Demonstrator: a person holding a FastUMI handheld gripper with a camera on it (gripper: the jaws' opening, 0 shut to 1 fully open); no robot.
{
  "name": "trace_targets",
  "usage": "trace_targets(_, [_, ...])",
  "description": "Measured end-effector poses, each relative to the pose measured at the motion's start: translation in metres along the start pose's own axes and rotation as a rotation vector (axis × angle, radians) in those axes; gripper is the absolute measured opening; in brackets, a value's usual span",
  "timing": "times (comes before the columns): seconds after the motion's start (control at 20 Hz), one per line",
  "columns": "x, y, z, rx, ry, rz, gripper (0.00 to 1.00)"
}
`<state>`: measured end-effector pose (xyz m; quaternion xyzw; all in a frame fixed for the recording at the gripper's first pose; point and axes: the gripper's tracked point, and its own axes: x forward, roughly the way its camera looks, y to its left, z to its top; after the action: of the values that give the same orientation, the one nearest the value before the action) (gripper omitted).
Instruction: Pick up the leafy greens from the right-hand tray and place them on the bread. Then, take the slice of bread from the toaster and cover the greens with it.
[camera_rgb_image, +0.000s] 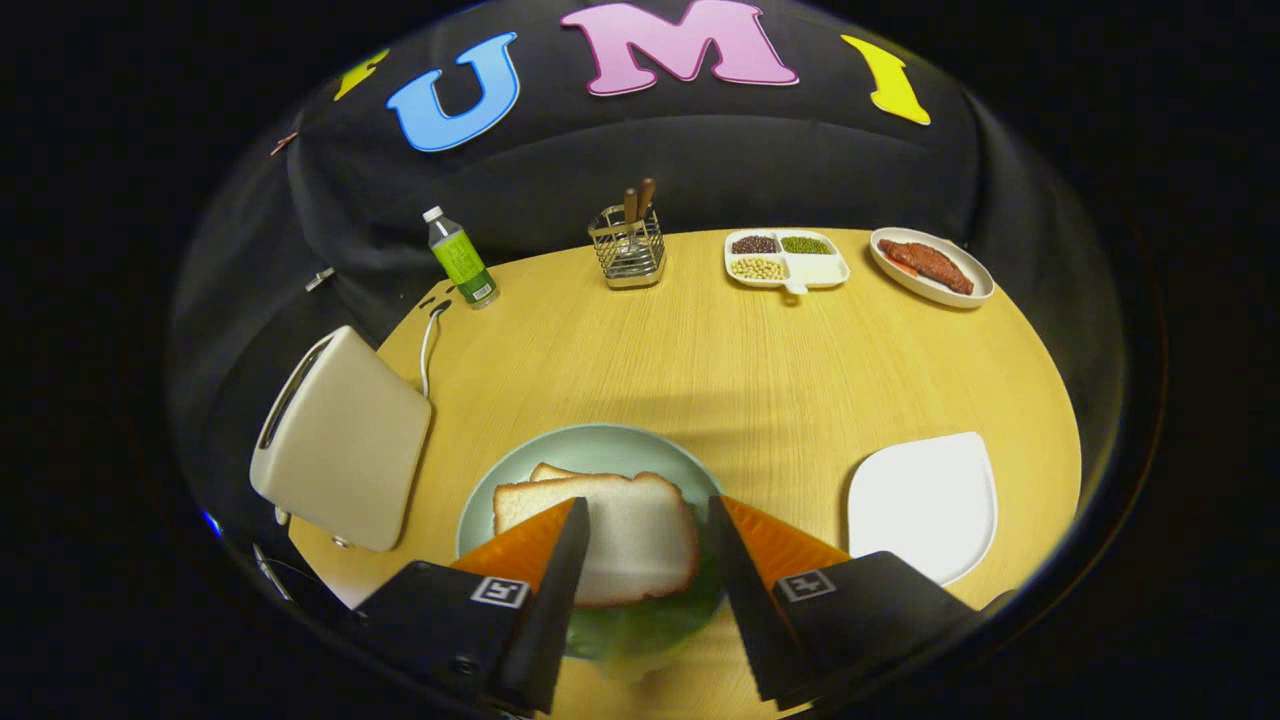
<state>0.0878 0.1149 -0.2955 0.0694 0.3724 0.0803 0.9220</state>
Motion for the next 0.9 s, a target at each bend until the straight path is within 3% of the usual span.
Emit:
trace_targets(0.1, [-0.010, -0.009, 0.007, -0.033, -0.030, -0.010, 1.00])
trace_targets(0.5, [-0.111, -0.051, 0.097, -0.178, -0.330, -0.057, 0.99])
trace_targets(0.9, [-0.233, -0.087, 0.174, -0.184, -0.595, -0.118, 0.98])
